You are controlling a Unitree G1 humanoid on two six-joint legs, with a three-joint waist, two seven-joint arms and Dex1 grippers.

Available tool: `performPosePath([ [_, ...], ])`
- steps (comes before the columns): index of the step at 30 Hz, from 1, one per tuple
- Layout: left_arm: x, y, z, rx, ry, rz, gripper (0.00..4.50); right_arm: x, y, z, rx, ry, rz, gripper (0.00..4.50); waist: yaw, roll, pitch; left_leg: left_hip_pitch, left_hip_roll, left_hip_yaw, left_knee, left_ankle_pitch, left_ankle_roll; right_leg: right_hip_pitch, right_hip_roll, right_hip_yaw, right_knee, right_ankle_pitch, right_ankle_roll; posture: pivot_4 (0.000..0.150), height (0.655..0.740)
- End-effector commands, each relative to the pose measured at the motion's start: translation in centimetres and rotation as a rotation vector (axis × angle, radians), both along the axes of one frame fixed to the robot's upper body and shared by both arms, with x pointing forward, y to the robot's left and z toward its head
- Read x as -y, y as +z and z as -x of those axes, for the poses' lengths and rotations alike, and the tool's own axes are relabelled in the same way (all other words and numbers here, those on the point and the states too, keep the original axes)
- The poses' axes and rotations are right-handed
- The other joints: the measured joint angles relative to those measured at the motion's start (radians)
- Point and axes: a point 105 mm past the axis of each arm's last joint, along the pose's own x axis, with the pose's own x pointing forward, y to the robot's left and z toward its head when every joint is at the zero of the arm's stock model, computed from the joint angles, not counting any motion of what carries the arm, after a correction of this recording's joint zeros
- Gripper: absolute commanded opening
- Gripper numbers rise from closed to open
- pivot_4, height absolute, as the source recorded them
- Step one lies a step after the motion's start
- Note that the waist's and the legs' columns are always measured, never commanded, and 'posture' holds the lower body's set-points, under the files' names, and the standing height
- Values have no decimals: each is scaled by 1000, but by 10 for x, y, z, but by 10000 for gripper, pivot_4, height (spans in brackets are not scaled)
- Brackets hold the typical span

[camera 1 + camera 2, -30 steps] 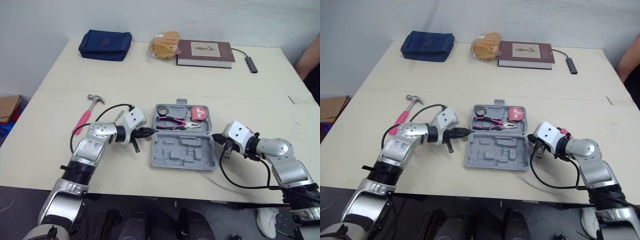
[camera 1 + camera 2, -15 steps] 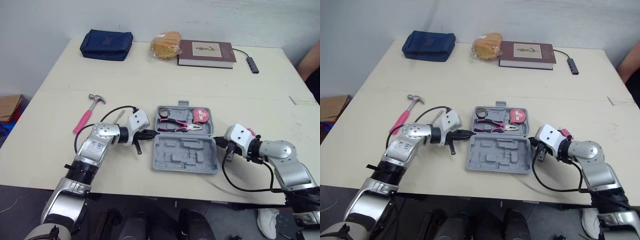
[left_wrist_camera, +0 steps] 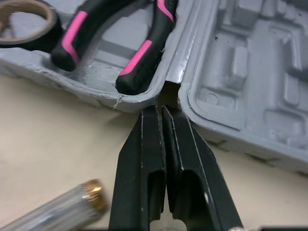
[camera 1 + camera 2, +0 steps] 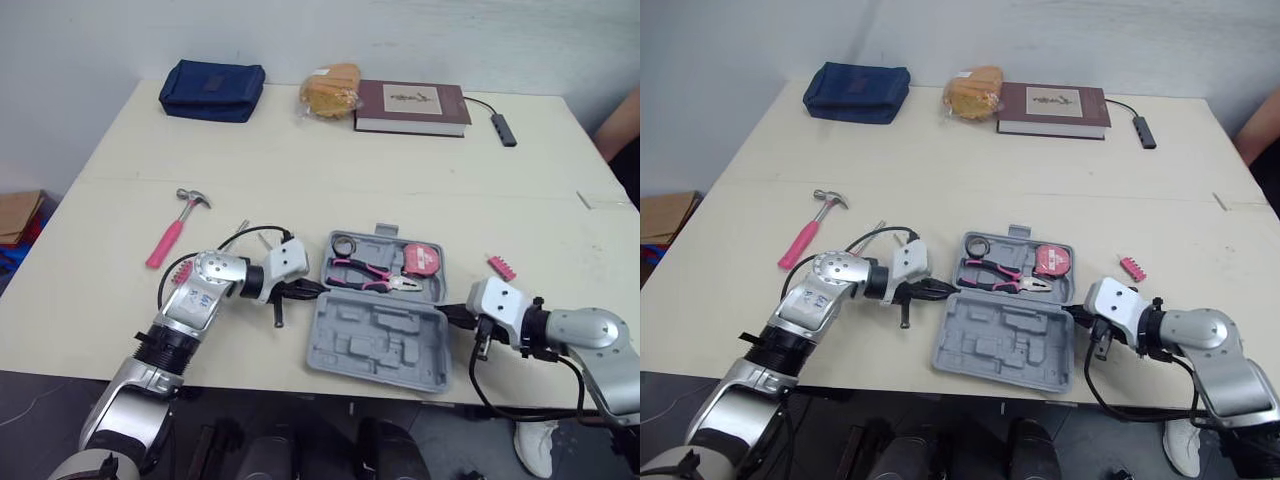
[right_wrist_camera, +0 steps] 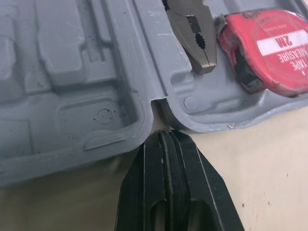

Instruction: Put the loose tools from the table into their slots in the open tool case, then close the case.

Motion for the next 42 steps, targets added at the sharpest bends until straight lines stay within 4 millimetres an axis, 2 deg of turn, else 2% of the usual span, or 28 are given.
performPosePath([
  [1,7,7,7,40,-57,3,816,0,16,-1,73,7,-1,0,0,0,0,0,0,0,0,0,0,0,0,0,0,0,0,1500,7400],
  [10,5,11,6,61,-44,24,816,3,13,-1,65,-1,7,0,0,0,0,0,0,0,0,0,0,0,0,0,0,0,0,1500,7400],
  [14,-6,34,17,86,-104,85,816,17,21,4,89,-27,29,0,0,0,0,-1,0,-1,0,0,0,0,0,0,0,0,0,1500,7400],
  [16,-28,50,23,88,-101,124,816,26,37,11,155,-23,0,0,0,0,0,-1,0,-1,0,0,0,0,0,0,0,0,0,1500,7400],
  [17,-46,57,18,100,-36,142,816,32,47,19,169,-30,-47,0,-1,0,0,-1,0,-1,0,0,0,-1,0,-1,-1,0,0,1500,7400],
  [19,-68,65,12,110,60,177,816,40,57,31,183,-40,-95,0,0,1,0,-1,1,-1,0,0,0,0,0,-1,-1,0,0,1500,7400],
  [21,-86,66,13,99,104,194,0,54,63,36,194,-122,-110,6709,0,1,0,1,1,-1,0,0,0,2,0,-1,-1,0,0,1500,7400],
  [23,-137,74,19,145,221,267,5203,75,63,57,208,-197,-92,12665,-1,2,0,2,0,-1,0,0,0,3,0,0,-1,0,0,1500,7400],
  [24,-155,77,22,177,268,288,7957,81,62,65,207,-213,-85,18675,-1,2,0,3,0,-1,-1,-1,0,2,-1,0,-1,0,0,1500,7400],
  [26,-169,79,26,210,302,302,16086,84,61,73,203,-225,-82,26699,-2,1,1,2,2,-1,-3,-2,-1,1,1,0,-2,-1,-1,1500,7400],
  [29,-237,72,40,254,549,226,29845,102,58,97,300,-335,-158,41924,-3,0,1,3,3,0,-3,-2,-2,2,2,0,-3,-1,-1,1500,7400],
  [30,-252,70,45,255,605,211,33870,106,56,104,310,-349,-167,45000,-3,0,1,4,2,1,-3,-2,-1,2,0,2,-2,-1,-1,1500,7400],
  [32,-282,70,53,268,726,208,43461,115,49,116,302,-388,-182,45000,-4,1,1,6,3,1,-4,-4,-3,2,-3,3,-2,-1,-2,1500,7400],
  [33,-292,70,56,281,767,205,44404,121,45,120,296,-421,-182,45000,-5,1,1,6,4,1,-5,-5,-2,2,-3,3,-2,-1,-2,1500,7400],
  [38,-345,59,82,324,1006,128,44404,169,28,143,339,-602,-108,45000,-5,1,1,8,3,4,-5,-11,-7,2,-6,13,-3,-1,-2,1500,7400],
  [40,-352,60,87,332,1045,137,44404,174,24,145,334,-613,-98,45000,-5,1,1,8,4,4,-6,-11,-8,0,-5,14,-2,-2,-4,1500,7400],
  [42,-351,62,88,342,1047,150,44404,175,23,143,338,-603,-97,45000,-6,1,1,8,5,4,-6,-11,-8,0,-5,13,-2,-2,-4,1500,7400],
])
